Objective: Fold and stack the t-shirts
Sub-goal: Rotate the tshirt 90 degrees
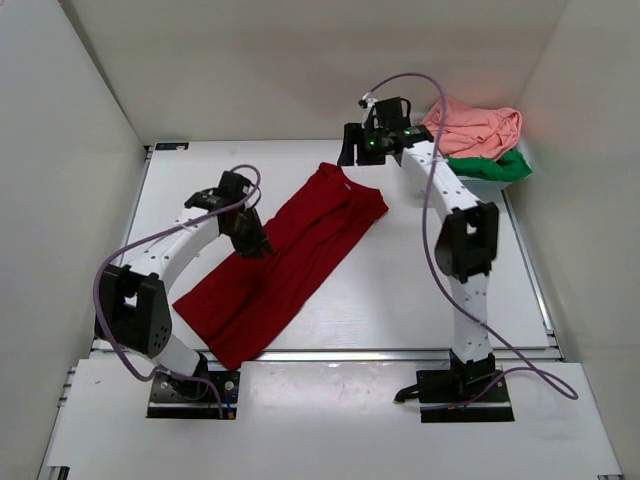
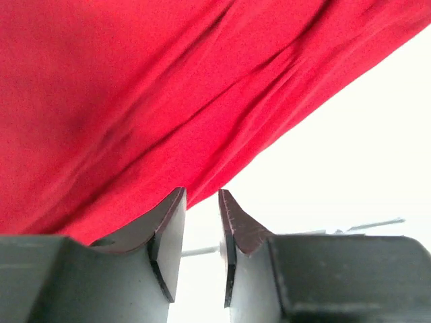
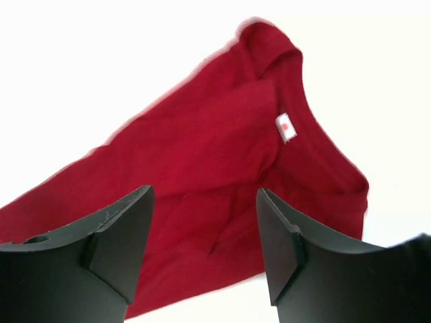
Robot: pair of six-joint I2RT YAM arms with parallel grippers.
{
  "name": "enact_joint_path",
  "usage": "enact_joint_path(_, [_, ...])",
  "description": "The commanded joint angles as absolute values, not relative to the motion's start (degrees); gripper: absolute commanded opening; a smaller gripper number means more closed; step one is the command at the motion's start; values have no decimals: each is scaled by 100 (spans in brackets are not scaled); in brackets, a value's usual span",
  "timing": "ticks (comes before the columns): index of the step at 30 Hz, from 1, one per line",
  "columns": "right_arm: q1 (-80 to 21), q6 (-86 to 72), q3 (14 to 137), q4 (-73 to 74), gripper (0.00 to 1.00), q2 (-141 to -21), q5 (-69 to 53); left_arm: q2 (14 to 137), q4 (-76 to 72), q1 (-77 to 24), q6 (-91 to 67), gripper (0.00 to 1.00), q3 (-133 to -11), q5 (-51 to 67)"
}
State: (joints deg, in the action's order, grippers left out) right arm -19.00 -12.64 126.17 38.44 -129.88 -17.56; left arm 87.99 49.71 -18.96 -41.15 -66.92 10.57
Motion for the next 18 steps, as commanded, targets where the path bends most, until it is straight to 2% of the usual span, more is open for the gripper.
enact_joint_path(1, [-2204,-1116,11460,3386,59,-11422,-1723,9104,5203,-1574,-3991,37,-7232,1107])
enact_joint_path(2, [-2250,-1203,10669,3218,59,-11156,-1670,9288,5116,-1521,-3912,37,-7320,1125])
enact_joint_path(3, [-2433,-1317,10244,2895,54,-10683,-1679,9499,5046,-1494,-3833,37,-7469,1195])
enact_joint_path(6, [-2785,-1784,8197,2270,36,-9661,-1958,10218,4711,-1468,-3622,37,-8057,1502])
enact_joint_path(9, [-3408,-2082,7210,1751,21,-9194,-2397,11132,4676,-1669,-3245,37,-9110,1643])
enact_joint_path(11, [-3997,-2223,6901,1653,15,-9184,-2548,11660,4824,-1836,-3077,36,-10024,1696])
enact_joint_path(15, [-4727,-2495,6312,751,10,-9430,-2812,12698,5071,-1863,-2751,36,-11230,1644])
enact_joint_path(18, [-5044,-2829,6179,45,9,-9790,-3040,13120,4940,-1750,-2768,36,-11469,1678])
